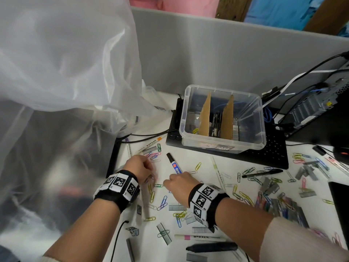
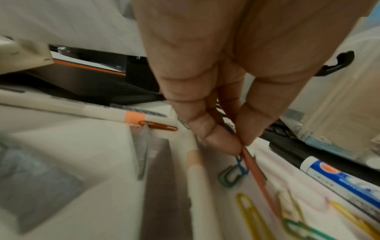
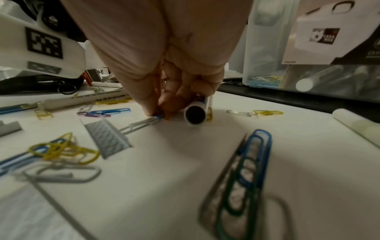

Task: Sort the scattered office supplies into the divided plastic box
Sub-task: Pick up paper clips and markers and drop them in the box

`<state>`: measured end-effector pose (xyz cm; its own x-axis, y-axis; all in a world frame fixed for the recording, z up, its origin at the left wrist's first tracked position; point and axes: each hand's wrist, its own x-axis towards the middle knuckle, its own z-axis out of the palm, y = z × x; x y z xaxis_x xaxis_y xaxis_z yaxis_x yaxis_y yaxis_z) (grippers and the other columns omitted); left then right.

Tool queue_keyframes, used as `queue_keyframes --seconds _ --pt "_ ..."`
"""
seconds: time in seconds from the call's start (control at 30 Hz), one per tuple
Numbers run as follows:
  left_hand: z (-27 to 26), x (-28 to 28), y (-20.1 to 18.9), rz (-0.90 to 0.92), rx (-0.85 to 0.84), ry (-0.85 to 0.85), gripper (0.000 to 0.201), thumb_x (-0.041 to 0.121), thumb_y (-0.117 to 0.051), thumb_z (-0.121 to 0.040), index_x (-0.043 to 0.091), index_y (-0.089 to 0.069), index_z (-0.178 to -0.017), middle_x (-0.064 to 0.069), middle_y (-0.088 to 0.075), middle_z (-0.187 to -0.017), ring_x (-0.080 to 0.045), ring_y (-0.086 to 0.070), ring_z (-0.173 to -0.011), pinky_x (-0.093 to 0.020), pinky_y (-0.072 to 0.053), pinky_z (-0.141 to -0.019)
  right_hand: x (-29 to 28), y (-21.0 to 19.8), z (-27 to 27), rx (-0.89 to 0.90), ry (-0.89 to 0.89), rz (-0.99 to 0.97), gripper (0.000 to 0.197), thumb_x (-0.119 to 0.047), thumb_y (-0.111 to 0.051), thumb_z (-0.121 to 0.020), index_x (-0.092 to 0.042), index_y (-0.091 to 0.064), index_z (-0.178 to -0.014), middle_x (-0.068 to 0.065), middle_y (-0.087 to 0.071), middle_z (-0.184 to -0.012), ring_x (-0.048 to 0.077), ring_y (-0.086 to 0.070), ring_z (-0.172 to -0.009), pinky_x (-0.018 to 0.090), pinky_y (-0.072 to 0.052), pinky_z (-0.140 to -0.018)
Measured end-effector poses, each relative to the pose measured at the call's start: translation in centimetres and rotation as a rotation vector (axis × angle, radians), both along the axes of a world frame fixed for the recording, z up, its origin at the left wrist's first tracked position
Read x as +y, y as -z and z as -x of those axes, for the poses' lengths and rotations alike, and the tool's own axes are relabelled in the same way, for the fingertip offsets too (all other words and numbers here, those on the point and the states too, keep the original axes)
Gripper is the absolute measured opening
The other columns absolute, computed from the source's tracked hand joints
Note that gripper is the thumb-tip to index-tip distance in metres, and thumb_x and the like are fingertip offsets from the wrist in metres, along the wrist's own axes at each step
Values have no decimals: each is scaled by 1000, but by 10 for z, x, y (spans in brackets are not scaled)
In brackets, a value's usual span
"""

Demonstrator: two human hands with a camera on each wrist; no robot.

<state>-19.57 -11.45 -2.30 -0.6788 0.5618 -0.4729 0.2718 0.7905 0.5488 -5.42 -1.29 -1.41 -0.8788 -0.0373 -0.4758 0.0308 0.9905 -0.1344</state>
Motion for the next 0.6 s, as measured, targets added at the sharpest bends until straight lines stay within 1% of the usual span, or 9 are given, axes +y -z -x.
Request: queue_keyframes --seconds 0.1,0.2,0.3,0.37,0.43,0.47,0.53,0.6 --pt "-1 2 -2 -1 37 -3 29 0 -59 -78 23 -60 -60 7 -63 -70 -16 -61 -78 -23 -48 -75 0 5 -1 13 41 4 28 -2 -42 -91 -7 -48 -117 13 -57 -112 33 -58 -99 39 -39 -81" --pt "1 2 -5 -20 58 -38 29 0 -60 -78 24 -62 -62 8 -64 -72 -12 -60 -75 -20 -44 -72 1 5 3 107 148 60 19 -9 -44 -94 -12 -50 -111 8 -59 -108 31 -59 -95 36 -36 -77" --pt "5 -1 -7 -59 68 -37 24 2 -64 -76 23 -65 -65 5 -67 -74 -14 -63 -77 -22 -49 -74 -2 4 10 134 267 177 20 -7 -45 -94 -12 -53 -111 9 -59 -108 32 -58 -93 36 -42 -79" --pt "5 -4 -10 -86 81 -21 18 3 -65 -76 20 -67 -69 4 -67 -74 -14 -63 -76 -21 -48 -74 -6 6 15 122 291 209 20 -4 -46 -92 -11 -58 -106 11 -58 -105 35 -59 -90 37 -47 -76" --pt "4 -6 -10 -76 92 4 16 3 -66 -78 18 -67 -73 4 -66 -74 -13 -61 -75 -18 -44 -73 -12 9 17 108 278 226 22 -1 -45 -90 -12 -60 -102 11 -53 -104 37 -59 -87 37 -49 -74" --pt "3 -8 -9 -56 96 16 17 3 -66 -78 20 -67 -73 4 -66 -75 -13 -61 -75 -17 -43 -72 -15 10 17 103 250 221 23 0 -45 -89 -12 -61 -100 11 -51 -105 36 -59 -87 38 -49 -75" --pt "1 -11 -6 -25 99 18 22 3 -65 -79 23 -65 -72 4 -66 -76 -13 -62 -76 -17 -43 -72 -23 10 18 108 157 169 22 0 -47 -87 -11 -61 -101 12 -48 -108 35 -54 -94 42 -47 -83" --pt "0 -13 -4 -9 105 9 23 3 -63 -79 25 -65 -72 4 -67 -78 -13 -63 -77 -18 -45 -71 -28 7 20 108 63 80 29 0 -46 -86 -10 -59 -110 14 -48 -113 35 -47 -104 46 -39 -91"
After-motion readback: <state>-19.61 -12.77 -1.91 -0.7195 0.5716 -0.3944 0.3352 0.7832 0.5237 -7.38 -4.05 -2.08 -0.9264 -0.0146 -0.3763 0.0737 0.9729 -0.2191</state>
